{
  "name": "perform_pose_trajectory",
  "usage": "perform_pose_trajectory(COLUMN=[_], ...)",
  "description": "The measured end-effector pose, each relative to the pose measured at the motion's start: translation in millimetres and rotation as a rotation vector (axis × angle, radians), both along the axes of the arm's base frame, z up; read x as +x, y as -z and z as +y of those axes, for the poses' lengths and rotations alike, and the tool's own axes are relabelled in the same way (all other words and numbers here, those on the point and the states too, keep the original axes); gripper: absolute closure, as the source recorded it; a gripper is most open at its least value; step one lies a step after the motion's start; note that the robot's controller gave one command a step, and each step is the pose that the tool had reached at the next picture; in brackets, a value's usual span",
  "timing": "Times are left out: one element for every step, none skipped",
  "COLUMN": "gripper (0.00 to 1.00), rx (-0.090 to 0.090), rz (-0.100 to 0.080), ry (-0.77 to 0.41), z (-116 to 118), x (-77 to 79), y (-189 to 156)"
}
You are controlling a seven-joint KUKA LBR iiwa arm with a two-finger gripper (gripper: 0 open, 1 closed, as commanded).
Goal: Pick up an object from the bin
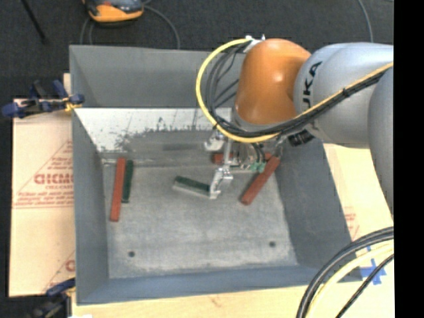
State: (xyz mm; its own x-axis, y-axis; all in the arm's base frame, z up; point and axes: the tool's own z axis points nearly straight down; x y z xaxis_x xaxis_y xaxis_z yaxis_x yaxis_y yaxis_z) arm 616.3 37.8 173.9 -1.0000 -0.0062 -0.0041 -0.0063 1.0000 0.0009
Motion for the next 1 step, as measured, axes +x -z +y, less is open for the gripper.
perform_pose_trajectory(gripper=[0.0], rx=[0.0], rz=[0.0], ry=[0.0], z=[0.0], x=[0.0], y=[0.0])
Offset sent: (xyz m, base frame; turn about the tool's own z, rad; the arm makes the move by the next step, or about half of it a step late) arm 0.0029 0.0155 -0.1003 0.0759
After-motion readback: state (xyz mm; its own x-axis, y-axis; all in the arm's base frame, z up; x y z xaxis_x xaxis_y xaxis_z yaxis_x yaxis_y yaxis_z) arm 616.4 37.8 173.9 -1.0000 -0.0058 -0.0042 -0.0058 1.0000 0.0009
